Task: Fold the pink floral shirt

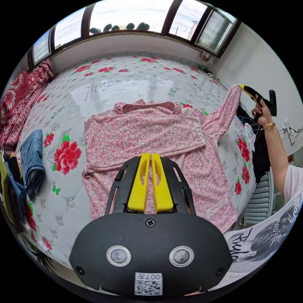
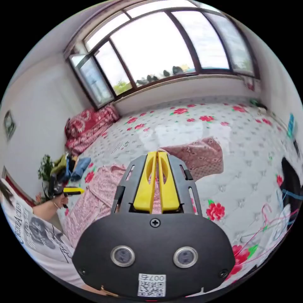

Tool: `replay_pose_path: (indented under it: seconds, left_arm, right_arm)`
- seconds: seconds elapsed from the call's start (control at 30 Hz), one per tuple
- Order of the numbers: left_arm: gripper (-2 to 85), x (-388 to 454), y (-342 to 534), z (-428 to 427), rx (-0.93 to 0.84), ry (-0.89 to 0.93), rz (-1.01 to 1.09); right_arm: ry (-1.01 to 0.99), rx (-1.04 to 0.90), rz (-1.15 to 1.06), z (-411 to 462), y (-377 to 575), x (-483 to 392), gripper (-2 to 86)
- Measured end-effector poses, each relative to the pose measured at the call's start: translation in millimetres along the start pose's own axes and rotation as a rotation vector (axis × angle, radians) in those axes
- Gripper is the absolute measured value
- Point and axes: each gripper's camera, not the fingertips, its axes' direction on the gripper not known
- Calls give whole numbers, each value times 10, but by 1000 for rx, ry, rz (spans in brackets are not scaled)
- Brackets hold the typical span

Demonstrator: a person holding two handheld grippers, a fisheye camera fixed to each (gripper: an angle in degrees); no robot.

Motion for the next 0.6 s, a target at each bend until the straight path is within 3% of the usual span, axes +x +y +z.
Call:
replay_pose_path:
  seconds: [0.13,0.23,0.4,0.53,0.6]
  left_arm:
    - [-10,-410,183,-112,52,5,-84]
    - [-9,-694,309,-116,59,-4,-126]
    - [-4,-1053,386,-28,35,-43,-149]
    - [14,-1275,326,71,43,-24,-153]
    - [25,-1332,266,155,39,-10,-150]
  right_arm:
    - [-81,-112,-362,894,-135,-1783,-2]
    - [-108,-248,-463,1863,175,-2647,-2]
    - [5,-490,-661,2992,882,-3450,-2]
    - [181,-361,-888,2876,1030,-3749,3]
    - [179,-384,-925,2900,1033,-3787,8]
